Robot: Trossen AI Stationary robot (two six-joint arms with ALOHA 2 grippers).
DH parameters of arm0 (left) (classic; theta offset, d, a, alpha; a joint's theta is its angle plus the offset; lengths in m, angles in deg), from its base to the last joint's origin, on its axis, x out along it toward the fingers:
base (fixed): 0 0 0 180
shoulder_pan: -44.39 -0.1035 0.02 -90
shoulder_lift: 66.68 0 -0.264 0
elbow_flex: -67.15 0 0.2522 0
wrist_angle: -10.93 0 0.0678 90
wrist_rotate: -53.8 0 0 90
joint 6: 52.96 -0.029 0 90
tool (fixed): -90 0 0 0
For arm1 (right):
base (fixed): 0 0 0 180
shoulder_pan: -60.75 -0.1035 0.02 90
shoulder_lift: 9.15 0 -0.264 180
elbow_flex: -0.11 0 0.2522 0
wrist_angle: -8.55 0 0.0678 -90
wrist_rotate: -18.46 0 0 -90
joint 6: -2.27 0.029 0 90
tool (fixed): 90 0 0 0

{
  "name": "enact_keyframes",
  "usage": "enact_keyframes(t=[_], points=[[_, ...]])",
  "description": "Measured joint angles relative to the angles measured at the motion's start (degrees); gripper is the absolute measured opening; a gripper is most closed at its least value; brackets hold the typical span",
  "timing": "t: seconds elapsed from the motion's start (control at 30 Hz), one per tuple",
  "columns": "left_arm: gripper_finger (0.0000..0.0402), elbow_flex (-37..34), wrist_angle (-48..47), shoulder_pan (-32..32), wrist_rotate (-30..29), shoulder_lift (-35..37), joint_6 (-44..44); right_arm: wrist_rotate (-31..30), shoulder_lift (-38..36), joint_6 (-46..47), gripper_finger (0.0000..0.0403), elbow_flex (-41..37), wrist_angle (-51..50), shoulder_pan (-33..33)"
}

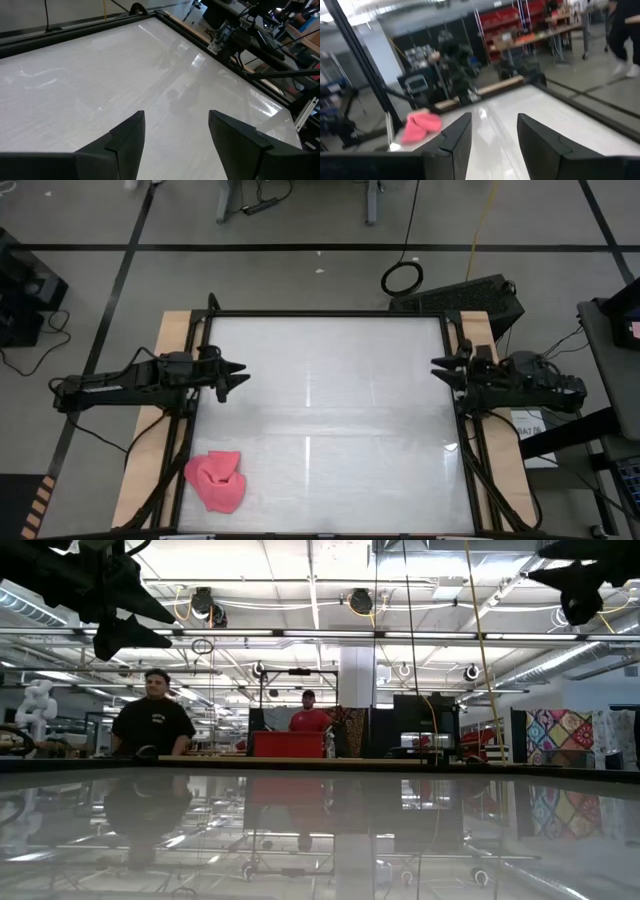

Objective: Roll towel
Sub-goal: Fold the pink towel

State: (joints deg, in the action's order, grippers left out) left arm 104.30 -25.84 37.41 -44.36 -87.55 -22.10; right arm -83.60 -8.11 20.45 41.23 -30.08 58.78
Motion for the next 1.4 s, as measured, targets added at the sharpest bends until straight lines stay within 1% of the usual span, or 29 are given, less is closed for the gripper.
enact_keyframes(t=[0.13,0.37,0.5,0.6,0.73,0.8,1.0,1.2,1.4], points=[[0.0224,0.0,0.2,0.0,0.0,0.0,0.0,0.1,0.0,0.0,0.0148,0.0,4.8,0.0],[0.0224,0.0,1.0,0.0,-1.0,0.0,-0.1,1.3,1.4,0.9,0.0148,0.0,9.8,0.0],[0.0224,0.0,4.9,0.0,-1.1,0.0,-1.6,4.7,4.7,0.7,0.0148,0.0,14.6,0.0],[0.0224,0.0,6.7,0.0,-1.1,0.0,-2.8,4.9,7.8,0.9,0.0148,0.0,17.7,0.0],[0.0224,0.0,9.4,0.0,-1.1,0.0,-4.2,5.0,11.8,2.2,0.0148,0.0,18.8,0.0],[0.0224,0.0,10.6,0.0,-0.9,0.0,-4.2,6.2,13.7,2.2,0.0148,0.0,18.8,0.0],[0.0224,0.0,14.1,0.0,3.2,-0.8,-4.3,12.1,19.3,2.1,0.0148,0.0,20.9,0.0],[0.0224,0.0,19.4,0.0,10.6,-3.7,-4.7,12.4,23.6,2.1,0.0148,0.0,22.2,0.0],[0.0224,0.0,25.3,0.0,13.4,-8.1,-7.0,13.9,26.9,0.9,0.0148,0.0,23.7,0.0]])
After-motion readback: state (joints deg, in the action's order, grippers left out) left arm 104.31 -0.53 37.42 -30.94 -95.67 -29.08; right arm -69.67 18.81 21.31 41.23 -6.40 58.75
